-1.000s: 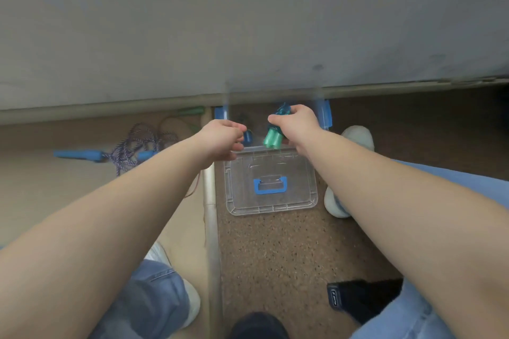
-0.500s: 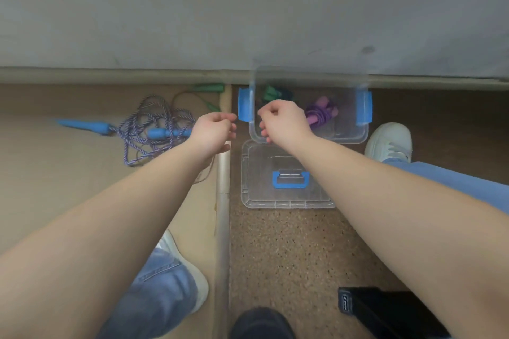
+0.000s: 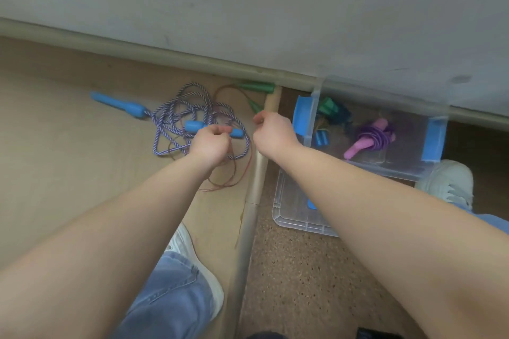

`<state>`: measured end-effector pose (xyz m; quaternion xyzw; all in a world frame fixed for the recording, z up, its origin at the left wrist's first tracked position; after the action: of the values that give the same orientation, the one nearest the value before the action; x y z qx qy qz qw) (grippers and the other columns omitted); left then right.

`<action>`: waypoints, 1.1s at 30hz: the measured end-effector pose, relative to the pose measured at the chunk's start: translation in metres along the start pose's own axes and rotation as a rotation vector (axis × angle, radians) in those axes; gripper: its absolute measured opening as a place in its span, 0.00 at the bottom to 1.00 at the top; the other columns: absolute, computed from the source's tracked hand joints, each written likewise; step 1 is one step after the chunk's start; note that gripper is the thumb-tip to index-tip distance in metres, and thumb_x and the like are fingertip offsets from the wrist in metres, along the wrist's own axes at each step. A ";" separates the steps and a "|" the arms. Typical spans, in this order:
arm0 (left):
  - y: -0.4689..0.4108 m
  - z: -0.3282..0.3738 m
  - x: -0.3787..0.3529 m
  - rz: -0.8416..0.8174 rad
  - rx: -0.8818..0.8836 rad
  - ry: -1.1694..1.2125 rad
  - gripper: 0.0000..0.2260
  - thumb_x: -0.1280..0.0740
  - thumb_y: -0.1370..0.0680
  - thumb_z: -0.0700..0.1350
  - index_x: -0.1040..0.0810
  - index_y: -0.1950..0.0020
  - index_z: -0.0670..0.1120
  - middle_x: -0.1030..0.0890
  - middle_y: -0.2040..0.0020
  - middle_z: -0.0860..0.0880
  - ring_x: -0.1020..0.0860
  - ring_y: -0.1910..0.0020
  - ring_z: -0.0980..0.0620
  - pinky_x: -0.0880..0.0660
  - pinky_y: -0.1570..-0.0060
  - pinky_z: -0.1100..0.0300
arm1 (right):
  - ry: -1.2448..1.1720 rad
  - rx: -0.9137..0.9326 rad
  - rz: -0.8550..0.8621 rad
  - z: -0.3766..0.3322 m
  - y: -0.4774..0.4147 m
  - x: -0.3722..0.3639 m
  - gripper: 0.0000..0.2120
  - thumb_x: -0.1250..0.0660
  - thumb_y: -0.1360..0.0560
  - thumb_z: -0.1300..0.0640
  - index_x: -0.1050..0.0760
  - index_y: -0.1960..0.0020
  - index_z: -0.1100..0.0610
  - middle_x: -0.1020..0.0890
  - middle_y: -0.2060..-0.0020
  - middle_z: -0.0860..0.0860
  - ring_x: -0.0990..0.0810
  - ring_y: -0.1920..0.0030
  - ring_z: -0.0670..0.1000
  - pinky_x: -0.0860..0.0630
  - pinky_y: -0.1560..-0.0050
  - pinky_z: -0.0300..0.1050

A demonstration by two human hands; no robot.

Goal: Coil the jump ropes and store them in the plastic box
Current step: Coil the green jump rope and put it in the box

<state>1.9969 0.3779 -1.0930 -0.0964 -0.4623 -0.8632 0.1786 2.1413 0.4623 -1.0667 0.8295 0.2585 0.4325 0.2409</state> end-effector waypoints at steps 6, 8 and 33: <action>-0.039 0.029 0.020 0.129 -0.254 -0.294 0.15 0.38 0.23 0.41 0.21 0.39 0.50 0.17 0.44 0.50 0.19 0.47 0.47 0.24 0.43 0.55 | 0.337 0.198 0.090 -0.028 -0.056 -0.013 0.27 0.34 0.26 0.61 0.33 0.27 0.56 0.30 0.32 0.57 0.31 0.33 0.62 0.26 0.40 0.53; -0.053 0.051 0.023 0.179 -0.385 -0.399 0.18 0.37 0.25 0.39 0.22 0.35 0.46 0.19 0.41 0.44 0.22 0.40 0.44 0.27 0.39 0.55 | 0.439 0.242 0.078 -0.031 -0.074 -0.016 0.29 0.35 0.25 0.60 0.36 0.25 0.54 0.32 0.30 0.56 0.34 0.31 0.61 0.25 0.39 0.55; -0.016 0.035 -0.030 -0.261 -0.090 0.200 0.09 0.33 0.23 0.53 0.17 0.50 0.51 0.17 0.53 0.43 0.22 0.55 0.45 0.27 0.56 0.49 | -0.331 -0.028 -0.113 -0.023 -0.027 0.007 0.10 0.38 0.18 0.50 0.25 0.51 0.55 0.17 0.51 0.60 0.15 0.52 0.61 0.18 0.49 0.58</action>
<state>2.0180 0.4213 -1.0959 0.0426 -0.4116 -0.9042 0.1057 2.1200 0.4910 -1.0672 0.8700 0.2555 0.2795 0.3158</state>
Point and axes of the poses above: each hand's wrist, its own y-axis away from the middle knuckle, its own x-axis out of the back of the hand, z = x × y, the point moved 8 cm from there along -y, towards the middle knuckle
